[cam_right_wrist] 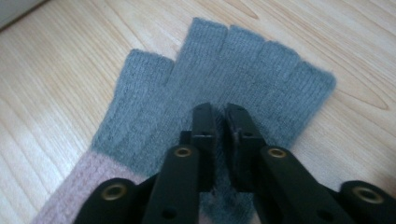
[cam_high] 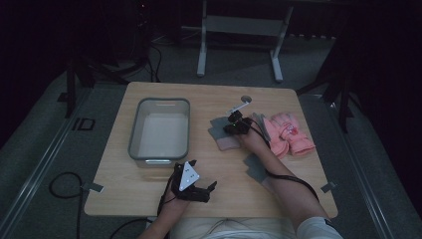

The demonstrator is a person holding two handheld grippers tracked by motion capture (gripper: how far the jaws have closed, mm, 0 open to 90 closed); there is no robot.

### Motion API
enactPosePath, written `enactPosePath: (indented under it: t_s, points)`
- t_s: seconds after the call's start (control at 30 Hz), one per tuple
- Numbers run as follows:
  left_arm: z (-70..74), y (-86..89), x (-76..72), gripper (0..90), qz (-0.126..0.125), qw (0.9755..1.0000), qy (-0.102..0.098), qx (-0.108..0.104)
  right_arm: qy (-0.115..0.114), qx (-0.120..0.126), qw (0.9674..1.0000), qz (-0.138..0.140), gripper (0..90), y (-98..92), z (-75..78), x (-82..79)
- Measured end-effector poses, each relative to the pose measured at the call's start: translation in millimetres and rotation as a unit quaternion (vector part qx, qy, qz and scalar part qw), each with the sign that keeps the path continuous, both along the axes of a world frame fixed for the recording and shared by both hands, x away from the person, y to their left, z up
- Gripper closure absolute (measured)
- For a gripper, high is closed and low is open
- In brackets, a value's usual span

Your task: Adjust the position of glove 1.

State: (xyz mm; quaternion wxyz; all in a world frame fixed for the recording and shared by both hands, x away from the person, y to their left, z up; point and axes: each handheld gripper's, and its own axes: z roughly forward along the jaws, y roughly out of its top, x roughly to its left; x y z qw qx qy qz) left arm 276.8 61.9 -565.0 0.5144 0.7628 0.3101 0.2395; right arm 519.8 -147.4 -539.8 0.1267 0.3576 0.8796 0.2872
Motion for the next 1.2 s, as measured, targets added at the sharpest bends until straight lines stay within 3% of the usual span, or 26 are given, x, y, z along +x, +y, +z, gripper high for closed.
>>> enactPosePath:
  t_s: [0.17, 0.2, 0.3, 0.37, 0.4, 0.5, 0.53, 0.57, 0.6, 0.63, 0.77, 0.9, 0.97, 1.2]
  points:
    - [0.0, 0.0, 0.1, 0.0, 0.000, 1.0000, -0.001, 0.000, 0.022, 0.026, 0.9990, -0.030, 86.7, 1.6, 11.4, -8.7]
    - [0.0, -0.1, 0.1, 0.0, 0.000, 1.0000, -0.001, 0.000, 0.021, 0.051, 0.9975, -0.043, 86.8, 0.7, 23.1, -18.7]
    - [0.0, -0.4, -0.1, 0.0, 0.000, 1.0000, -0.001, 0.001, 0.013, 0.086, 0.9938, -0.069, 86.9, -2.1, 42.6, -38.8]
    - [0.1, -0.4, -0.2, 0.0, 0.001, 1.0000, -0.003, 0.003, 0.007, 0.093, 0.9927, -0.076, 86.9, -2.7, 48.3, -46.8]
    - [0.0, -0.6, -0.5, 0.0, 0.002, 1.0000, -0.004, 0.001, -0.003, 0.098, 0.9915, -0.085, 86.9, -1.7, 57.2, -64.2]
    - [0.0, -0.3, -0.6, 0.0, 0.003, 1.0000, -0.005, 0.002, -0.013, 0.113, 0.9881, -0.104, 87.0, -4.2, 63.5, -83.9]
    - [0.1, -0.3, -0.8, 0.0, 0.003, 1.0000, -0.005, 0.002, -0.013, 0.113, 0.9881, -0.104, 87.0, -4.2, 63.5, -83.9]
    - [0.0, -0.3, -0.9, 0.0, 0.003, 1.0000, -0.006, 0.002, -0.011, 0.133, 0.9843, -0.116, 86.9, -9.2, 64.6, -99.2]
    - [0.0, -0.3, -0.9, 0.0, 0.003, 1.0000, -0.006, 0.002, -0.011, 0.133, 0.9843, -0.116, 86.9, -9.2, 64.6, -99.2]
    - [0.1, -0.2, -0.9, 0.0, 0.003, 1.0000, -0.005, 0.002, 0.000, 0.151, 0.9806, -0.125, 86.9, -13.1, 63.2, -110.0]
    - [-0.1, -0.2, -1.0, 0.0, 0.004, 1.0000, -0.006, -0.001, 0.006, 0.143, 0.9826, -0.119, 86.9, -12.3, 59.0, -125.0]
    - [-0.2, -0.1, -1.3, 0.0, 0.005, 1.0000, -0.007, -0.003, 0.032, 0.154, 0.9792, -0.128, 86.9, -13.3, 44.9, -140.5]
    - [-0.2, -0.1, -1.1, 0.0, 0.004, 1.0000, -0.006, -0.002, 0.039, 0.145, 0.9813, -0.120, 86.9, -9.1, 37.1, -145.3]
    - [-0.1, -0.2, -1.2, 0.0, 0.004, 1.0000, -0.006, -0.001, 0.047, 0.131, 0.9823, -0.125, 86.6, 1.7, 15.5, -148.8]
